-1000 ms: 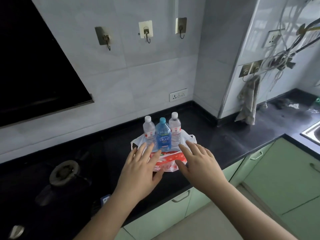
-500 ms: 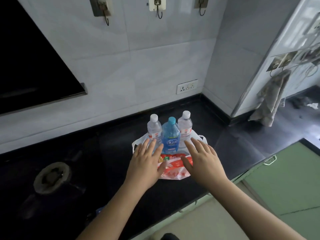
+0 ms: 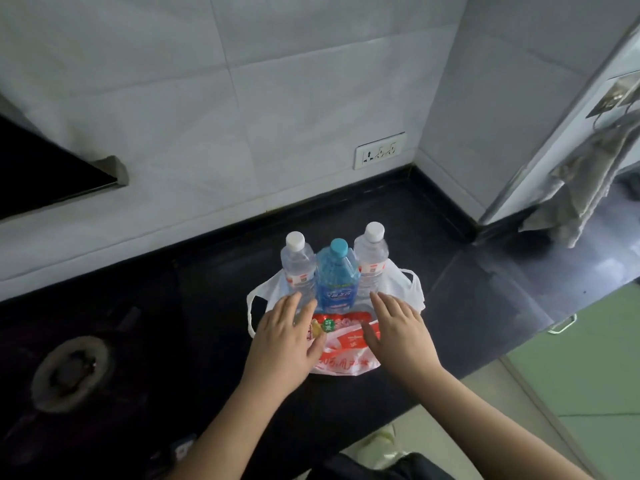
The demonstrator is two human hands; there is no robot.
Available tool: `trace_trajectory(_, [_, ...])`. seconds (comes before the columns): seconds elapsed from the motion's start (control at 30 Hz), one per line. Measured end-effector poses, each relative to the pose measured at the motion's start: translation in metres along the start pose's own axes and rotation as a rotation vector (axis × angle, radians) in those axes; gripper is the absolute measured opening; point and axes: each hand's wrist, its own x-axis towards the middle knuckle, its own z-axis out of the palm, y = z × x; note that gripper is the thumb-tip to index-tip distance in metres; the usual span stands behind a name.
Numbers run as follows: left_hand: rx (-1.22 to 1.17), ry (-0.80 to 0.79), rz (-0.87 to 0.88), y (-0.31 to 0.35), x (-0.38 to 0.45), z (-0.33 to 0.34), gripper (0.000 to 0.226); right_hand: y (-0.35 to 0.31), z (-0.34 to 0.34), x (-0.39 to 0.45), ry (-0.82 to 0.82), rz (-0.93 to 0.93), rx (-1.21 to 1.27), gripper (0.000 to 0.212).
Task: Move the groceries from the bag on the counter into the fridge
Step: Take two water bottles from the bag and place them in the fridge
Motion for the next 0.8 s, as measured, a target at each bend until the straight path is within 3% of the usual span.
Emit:
trace_trajectory(0.17, [-0.157, -0.079, -0.123, 0.004, 0.015, 0.019, 0.061, 0.017, 0.010, 0.026, -0.151, 0.077, 0.281, 0.062])
trace_trajectory(0.33, [-0.481, -0.122, -0.395, 0.003, 0.031, 0.029, 0.042, 0.028, 0.020, 0.046, -0.149, 0.273, 0.653, 0.049])
trace_trajectory(0.67, [-0.734, -0.095, -0.741, -0.005, 0.065, 0.046, 0.040, 0.049, 0.037, 0.081, -0.147, 0.298, 0.736, 0.055])
trace_trajectory(0.8, [-0.860, -0.040, -0.791, -0.009, 0.075, 0.048, 0.063, 0.051, 0.037, 0.091, -0.129, 0.288, 0.674, 0.065])
